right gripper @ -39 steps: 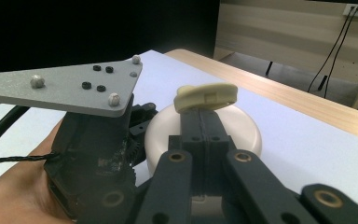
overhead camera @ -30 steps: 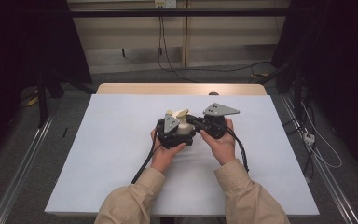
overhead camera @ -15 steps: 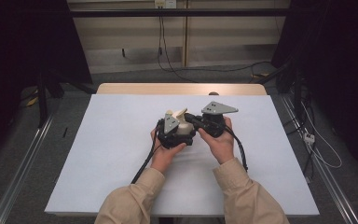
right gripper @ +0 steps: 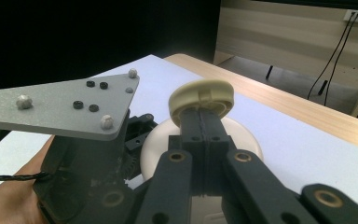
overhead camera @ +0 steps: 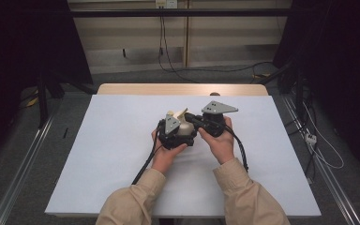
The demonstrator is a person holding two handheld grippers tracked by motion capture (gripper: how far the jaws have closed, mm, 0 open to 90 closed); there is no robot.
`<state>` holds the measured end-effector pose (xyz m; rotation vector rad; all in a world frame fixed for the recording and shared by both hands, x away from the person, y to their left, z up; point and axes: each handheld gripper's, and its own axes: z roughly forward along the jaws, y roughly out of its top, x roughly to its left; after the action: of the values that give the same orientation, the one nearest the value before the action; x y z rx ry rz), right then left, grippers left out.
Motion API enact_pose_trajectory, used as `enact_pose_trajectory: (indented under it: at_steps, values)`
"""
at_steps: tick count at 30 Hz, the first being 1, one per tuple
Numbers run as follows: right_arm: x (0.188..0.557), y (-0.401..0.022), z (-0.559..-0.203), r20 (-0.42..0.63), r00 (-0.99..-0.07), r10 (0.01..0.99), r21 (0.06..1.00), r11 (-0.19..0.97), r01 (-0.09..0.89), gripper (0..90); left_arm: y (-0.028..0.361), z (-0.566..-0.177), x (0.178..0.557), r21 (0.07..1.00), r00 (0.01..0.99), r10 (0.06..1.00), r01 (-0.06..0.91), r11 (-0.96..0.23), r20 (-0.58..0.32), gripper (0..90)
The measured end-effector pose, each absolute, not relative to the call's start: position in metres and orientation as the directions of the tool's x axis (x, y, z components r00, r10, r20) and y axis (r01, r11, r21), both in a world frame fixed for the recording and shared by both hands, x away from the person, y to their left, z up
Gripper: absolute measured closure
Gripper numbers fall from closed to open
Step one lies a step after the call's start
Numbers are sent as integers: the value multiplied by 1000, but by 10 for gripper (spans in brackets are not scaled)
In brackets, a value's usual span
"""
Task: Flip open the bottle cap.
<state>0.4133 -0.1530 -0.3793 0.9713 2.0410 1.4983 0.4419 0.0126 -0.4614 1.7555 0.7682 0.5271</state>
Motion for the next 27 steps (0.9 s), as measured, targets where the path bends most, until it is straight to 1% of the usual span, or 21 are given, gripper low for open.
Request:
enact_pose_trajectory:
  at_steps: [27]
  values:
    - [419, -148, -377, 51, -665, 745, 949, 171, 264, 900, 12, -462, 442, 953, 688, 725, 237, -190, -27, 50]
